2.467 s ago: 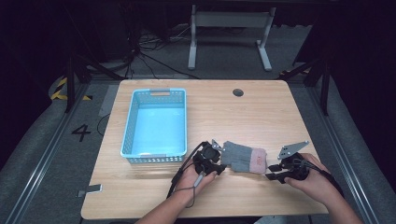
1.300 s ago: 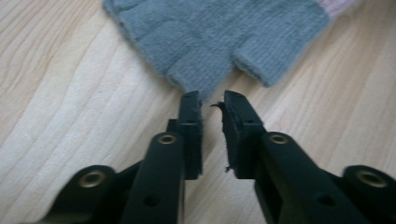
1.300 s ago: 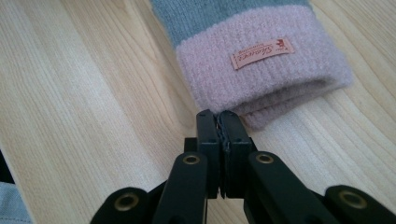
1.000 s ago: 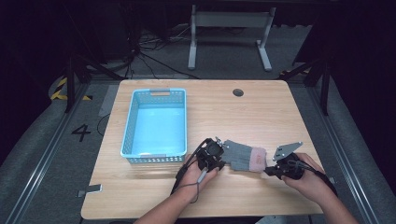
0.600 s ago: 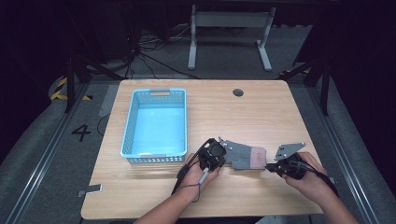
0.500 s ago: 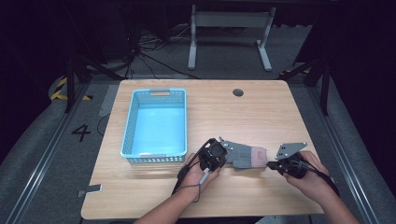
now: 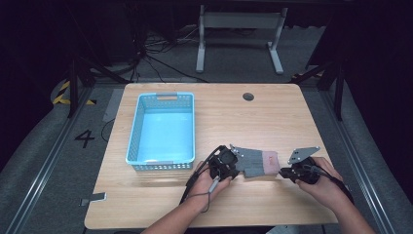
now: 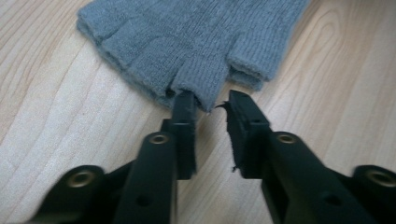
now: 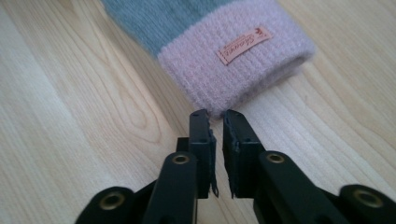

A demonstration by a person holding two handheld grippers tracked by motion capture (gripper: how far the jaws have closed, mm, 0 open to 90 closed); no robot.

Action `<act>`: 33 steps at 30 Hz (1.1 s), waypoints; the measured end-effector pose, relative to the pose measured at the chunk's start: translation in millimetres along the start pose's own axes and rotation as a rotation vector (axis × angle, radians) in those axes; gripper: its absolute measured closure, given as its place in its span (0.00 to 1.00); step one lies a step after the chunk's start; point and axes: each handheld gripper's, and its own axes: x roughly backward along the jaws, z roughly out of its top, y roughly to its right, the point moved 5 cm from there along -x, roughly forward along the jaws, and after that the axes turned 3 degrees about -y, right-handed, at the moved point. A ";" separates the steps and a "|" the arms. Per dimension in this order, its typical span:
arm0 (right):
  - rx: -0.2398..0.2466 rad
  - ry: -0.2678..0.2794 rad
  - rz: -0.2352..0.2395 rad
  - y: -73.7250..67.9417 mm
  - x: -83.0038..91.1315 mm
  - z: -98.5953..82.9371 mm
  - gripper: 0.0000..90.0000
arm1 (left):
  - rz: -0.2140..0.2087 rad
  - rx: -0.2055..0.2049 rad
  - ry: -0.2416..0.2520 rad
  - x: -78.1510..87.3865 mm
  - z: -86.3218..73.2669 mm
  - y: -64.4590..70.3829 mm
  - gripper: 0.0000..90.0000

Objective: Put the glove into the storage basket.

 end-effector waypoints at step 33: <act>-0.062 0.120 0.046 0.3 25.1 3.0 0.79 | -0.059 -0.001 0.199 35.6 41.8 6.3 0.47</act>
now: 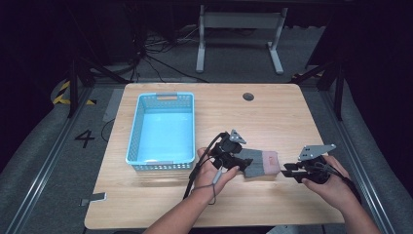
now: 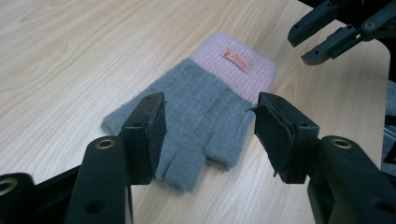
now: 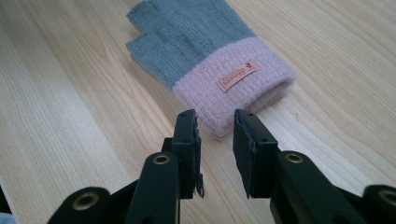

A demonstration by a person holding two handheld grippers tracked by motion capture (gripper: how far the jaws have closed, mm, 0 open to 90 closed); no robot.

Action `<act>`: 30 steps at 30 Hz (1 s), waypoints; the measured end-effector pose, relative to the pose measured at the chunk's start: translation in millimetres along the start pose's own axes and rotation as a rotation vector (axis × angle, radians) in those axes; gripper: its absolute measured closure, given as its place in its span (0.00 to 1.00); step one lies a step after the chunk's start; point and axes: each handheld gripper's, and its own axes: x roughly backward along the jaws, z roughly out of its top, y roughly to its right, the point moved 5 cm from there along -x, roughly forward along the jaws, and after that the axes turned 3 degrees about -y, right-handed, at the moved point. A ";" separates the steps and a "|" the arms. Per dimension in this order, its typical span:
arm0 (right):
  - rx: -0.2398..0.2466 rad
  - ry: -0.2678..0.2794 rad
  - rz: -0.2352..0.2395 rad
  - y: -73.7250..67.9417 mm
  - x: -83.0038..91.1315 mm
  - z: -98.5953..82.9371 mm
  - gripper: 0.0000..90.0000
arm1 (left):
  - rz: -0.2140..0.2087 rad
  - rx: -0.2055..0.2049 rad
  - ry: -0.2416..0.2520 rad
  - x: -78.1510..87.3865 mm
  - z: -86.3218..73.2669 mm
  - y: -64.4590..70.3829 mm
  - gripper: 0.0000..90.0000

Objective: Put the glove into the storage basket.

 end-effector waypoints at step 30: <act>-0.022 0.006 0.032 1.1 -5.6 -3.5 0.74 | 0.040 -0.083 -0.194 -62.8 7.6 -21.6 0.19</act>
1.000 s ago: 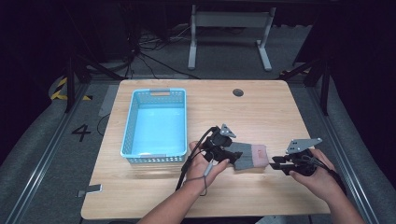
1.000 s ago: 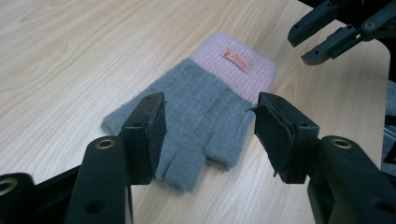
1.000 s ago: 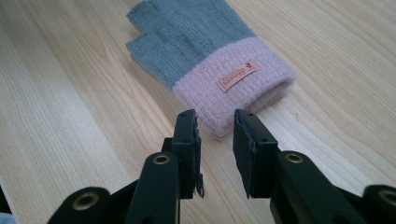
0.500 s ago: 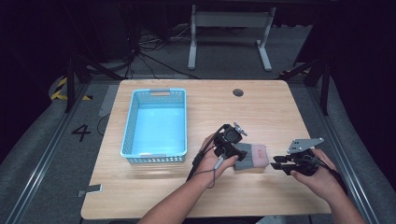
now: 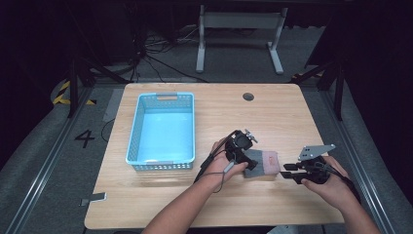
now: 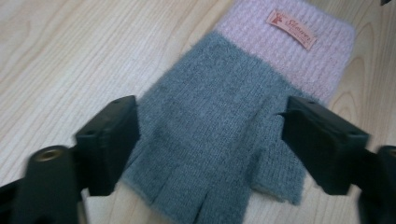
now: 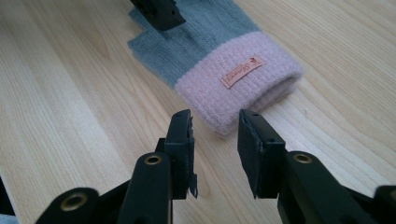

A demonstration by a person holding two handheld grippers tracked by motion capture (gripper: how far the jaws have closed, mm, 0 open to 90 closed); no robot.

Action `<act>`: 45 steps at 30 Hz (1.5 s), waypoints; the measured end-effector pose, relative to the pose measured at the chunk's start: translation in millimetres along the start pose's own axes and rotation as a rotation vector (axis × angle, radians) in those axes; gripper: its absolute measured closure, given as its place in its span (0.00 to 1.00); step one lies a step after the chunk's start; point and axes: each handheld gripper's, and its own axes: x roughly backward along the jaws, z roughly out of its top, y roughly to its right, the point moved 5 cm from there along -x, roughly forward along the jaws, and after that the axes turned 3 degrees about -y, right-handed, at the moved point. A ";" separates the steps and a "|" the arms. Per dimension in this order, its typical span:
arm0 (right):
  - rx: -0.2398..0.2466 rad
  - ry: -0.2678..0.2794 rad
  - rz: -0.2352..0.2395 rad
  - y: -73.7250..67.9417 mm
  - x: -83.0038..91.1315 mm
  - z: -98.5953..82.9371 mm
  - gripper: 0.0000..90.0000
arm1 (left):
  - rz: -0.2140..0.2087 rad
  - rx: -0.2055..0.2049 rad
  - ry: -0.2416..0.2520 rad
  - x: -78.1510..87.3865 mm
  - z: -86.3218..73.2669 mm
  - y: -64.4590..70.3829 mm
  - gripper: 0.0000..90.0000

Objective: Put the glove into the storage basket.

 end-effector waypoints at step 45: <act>-0.049 0.093 0.033 25.6 5.4 16.4 0.72 | 0.021 -0.043 -0.048 41.9 -0.8 -1.8 0.72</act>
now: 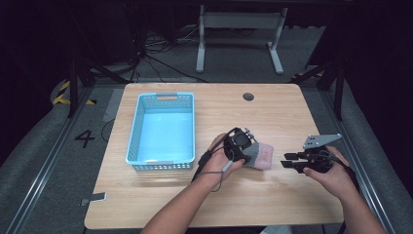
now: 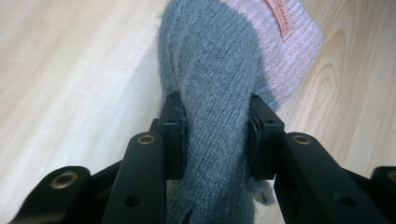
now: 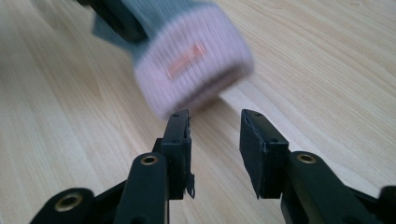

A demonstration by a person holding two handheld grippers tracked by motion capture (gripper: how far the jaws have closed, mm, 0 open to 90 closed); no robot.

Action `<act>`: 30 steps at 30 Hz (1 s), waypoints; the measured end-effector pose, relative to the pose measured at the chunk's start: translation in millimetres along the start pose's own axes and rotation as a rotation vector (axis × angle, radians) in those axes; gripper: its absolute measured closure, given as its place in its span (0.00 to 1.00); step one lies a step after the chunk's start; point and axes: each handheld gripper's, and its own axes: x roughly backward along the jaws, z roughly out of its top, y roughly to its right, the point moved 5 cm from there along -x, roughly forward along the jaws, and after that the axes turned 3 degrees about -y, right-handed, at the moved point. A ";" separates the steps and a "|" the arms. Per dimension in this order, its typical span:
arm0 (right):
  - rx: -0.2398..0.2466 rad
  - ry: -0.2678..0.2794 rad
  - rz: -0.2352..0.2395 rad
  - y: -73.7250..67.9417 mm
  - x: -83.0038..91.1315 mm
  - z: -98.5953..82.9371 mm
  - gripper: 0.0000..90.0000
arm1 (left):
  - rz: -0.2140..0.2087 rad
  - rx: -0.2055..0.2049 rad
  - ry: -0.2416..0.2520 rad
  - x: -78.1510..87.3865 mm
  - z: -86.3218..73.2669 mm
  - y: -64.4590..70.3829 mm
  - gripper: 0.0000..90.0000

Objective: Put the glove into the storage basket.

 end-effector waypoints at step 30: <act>-0.002 -0.069 0.027 2.7 -26.4 -2.4 0.72 | 0.188 0.172 0.149 152.1 -73.5 -123.6 0.71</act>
